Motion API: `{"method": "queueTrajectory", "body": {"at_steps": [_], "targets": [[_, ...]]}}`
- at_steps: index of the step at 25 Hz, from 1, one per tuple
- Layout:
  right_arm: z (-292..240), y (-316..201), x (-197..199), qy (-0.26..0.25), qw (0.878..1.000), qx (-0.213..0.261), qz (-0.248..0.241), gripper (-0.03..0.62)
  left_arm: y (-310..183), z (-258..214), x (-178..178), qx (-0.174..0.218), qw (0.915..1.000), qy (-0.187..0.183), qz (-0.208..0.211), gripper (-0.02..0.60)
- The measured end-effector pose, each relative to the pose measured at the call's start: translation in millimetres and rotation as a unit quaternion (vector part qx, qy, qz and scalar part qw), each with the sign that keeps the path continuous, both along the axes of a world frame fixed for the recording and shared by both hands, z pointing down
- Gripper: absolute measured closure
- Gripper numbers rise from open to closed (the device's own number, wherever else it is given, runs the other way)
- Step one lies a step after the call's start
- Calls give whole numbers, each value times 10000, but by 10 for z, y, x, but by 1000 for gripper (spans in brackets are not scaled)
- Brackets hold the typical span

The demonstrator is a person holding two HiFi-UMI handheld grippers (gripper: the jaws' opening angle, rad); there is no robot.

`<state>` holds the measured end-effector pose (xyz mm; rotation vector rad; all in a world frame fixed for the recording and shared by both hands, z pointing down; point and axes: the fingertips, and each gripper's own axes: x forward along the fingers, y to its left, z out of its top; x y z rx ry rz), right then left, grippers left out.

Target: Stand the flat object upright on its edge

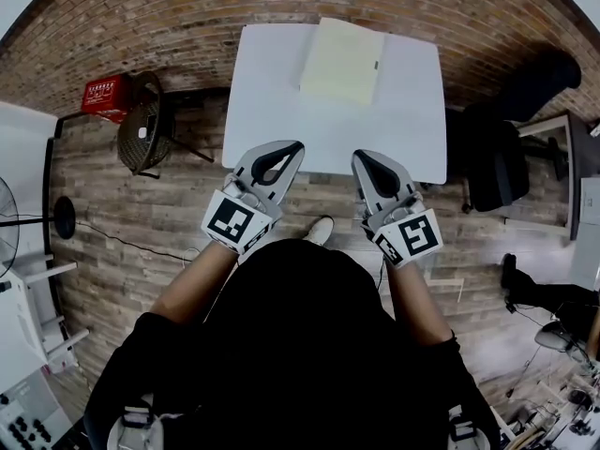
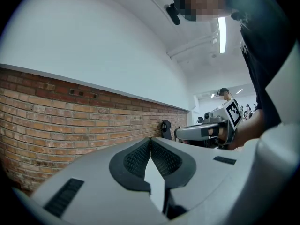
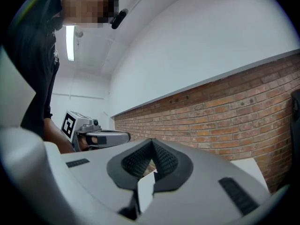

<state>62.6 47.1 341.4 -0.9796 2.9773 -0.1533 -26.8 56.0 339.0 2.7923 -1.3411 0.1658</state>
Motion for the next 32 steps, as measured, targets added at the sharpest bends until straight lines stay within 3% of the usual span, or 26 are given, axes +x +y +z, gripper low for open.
{"method": "queueTrajectory", "body": {"at_steps": [5,17,21,27,32], "targets": [[2,-135,140,-40,10000,-30,16,586,-126,-51,144,250,9995,167,-34,561],[127,-501,215,-7,9999,-124,72,586,-504,43,186,129,9998,147,-15,561],[148,-760,223,48,9997,-138,212,586,-769,113,139,-106,9999,38,50,561],[182,-1202,180,144,9990,-213,377,586,-1259,115,115,87,9993,215,291,561],[177,-1598,59,156,9985,-240,474,585,-1643,138,57,-63,9991,165,388,561]]}}
